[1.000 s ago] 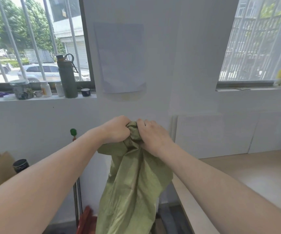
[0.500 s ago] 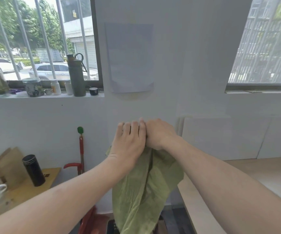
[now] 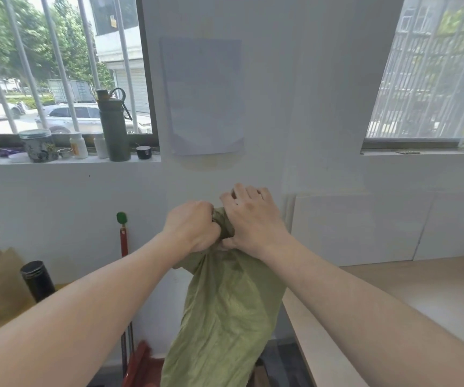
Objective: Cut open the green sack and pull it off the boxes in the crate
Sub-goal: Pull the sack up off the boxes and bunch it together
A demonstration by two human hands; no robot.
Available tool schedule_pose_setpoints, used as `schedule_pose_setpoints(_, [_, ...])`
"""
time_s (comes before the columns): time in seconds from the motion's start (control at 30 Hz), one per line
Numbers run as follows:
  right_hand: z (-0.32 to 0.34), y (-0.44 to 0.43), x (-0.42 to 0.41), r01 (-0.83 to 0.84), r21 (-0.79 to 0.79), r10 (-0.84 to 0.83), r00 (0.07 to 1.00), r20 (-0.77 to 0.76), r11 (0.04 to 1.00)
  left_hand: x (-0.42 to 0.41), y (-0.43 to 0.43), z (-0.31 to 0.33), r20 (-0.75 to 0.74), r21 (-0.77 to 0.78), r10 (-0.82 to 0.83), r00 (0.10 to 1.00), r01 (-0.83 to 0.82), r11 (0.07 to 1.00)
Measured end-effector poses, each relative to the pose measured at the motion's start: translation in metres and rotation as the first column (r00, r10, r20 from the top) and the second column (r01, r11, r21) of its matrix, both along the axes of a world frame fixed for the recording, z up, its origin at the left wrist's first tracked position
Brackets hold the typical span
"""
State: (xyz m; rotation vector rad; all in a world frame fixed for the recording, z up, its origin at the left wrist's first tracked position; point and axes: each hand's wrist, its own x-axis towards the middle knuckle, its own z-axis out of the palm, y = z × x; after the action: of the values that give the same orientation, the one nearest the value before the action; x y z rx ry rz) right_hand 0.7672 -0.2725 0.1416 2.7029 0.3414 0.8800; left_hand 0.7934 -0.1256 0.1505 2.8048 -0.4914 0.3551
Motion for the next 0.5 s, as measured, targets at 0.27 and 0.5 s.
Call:
schedule_pose_setpoints(0.27, [-0.007, 0.002, 0.007, 0.069, 0.085, -0.072, 0.997, 0.036, 0.994, 0.010, 0.012, 0.023, -0.357, -0.442, -0.192, 0.914, 0.015, 0.897])
schedule_pose_setpoints(0.5, [0.000, 0.001, 0.011, 0.023, 0.188, -0.006, 0.996, -0.092, 0.982, 0.010, 0.026, 0.013, -0.282, -0.201, -0.276, 0.919, 0.225, 0.954])
